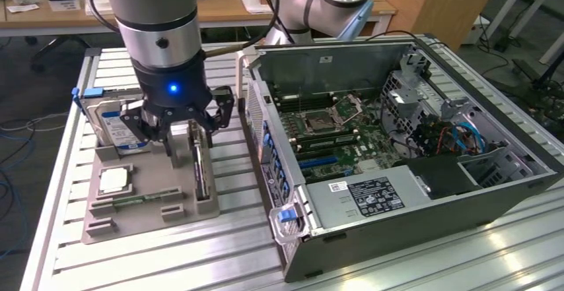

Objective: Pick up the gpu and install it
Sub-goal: 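Pick up the gpu and move the gpu toward the slot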

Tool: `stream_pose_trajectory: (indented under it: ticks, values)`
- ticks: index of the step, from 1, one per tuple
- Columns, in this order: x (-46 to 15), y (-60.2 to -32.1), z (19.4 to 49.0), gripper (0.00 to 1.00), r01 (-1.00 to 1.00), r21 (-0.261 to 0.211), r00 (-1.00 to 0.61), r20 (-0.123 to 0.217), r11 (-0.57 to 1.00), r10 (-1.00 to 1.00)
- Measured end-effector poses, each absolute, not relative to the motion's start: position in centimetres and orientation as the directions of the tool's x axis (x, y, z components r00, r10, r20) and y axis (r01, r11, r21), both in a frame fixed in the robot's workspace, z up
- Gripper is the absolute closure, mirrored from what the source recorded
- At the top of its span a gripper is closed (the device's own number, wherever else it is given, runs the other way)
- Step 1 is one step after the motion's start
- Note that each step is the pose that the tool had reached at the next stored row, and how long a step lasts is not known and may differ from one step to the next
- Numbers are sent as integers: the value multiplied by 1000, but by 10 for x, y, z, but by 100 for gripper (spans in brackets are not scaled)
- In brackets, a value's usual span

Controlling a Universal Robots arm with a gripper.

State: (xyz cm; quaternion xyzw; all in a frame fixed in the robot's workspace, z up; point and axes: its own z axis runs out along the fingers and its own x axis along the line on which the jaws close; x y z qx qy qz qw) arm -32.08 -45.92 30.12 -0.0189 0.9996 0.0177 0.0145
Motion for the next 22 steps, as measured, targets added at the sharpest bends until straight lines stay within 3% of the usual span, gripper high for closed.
stream_pose_trajectory:
  ticks: [3,22]
  values:
    - [-317,-453,299,35,-38,6,-999,-28,999,-38]
    - [-312,-439,264,35,-1,6,-1000,-27,1000,0]
